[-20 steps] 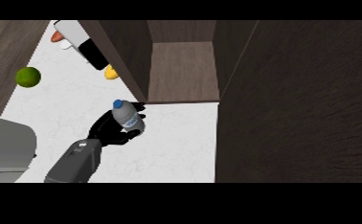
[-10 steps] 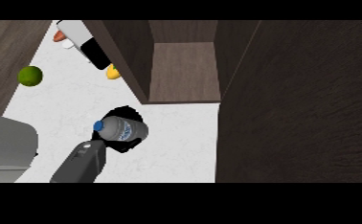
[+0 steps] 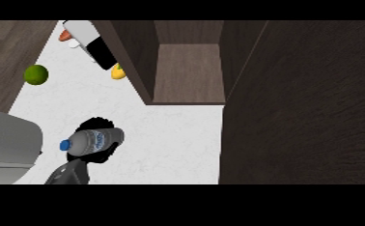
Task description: Pick up the bottled water, place it into the cabinet and close the cabinet
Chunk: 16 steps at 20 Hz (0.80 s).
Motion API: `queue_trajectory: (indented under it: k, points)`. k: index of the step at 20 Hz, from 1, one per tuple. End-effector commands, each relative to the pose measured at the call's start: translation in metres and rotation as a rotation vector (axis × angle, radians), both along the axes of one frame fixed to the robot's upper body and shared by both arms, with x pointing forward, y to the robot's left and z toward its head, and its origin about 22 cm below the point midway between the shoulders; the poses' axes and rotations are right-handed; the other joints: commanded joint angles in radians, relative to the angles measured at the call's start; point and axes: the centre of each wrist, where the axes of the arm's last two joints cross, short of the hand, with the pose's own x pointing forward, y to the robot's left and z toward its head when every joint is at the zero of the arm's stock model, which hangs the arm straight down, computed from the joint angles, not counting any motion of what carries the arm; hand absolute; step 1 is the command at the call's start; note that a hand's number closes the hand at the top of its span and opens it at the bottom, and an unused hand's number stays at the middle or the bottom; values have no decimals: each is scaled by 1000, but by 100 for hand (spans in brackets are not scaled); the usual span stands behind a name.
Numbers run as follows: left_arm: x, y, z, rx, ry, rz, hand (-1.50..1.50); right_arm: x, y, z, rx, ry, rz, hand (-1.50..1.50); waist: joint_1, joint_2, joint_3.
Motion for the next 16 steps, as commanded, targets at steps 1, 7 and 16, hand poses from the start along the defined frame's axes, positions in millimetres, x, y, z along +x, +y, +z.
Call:
queue_trajectory:
  k: [1, 7, 16]
  points:
    - [0, 0, 1, -104, -96, 38, 150, 16, 3, 22, 24, -25, -6, -150, 4, 2, -1]
    - [-8, -15, -4, -152, -89, 21, 150, -3, 14, 2, 12, 1, 0, -150, 0, -2, 0]
    - [-6, -21, 41, -120, -92, -41, 150, -5, 10, 7, -7, 3, 15, -150, 10, -5, 2]
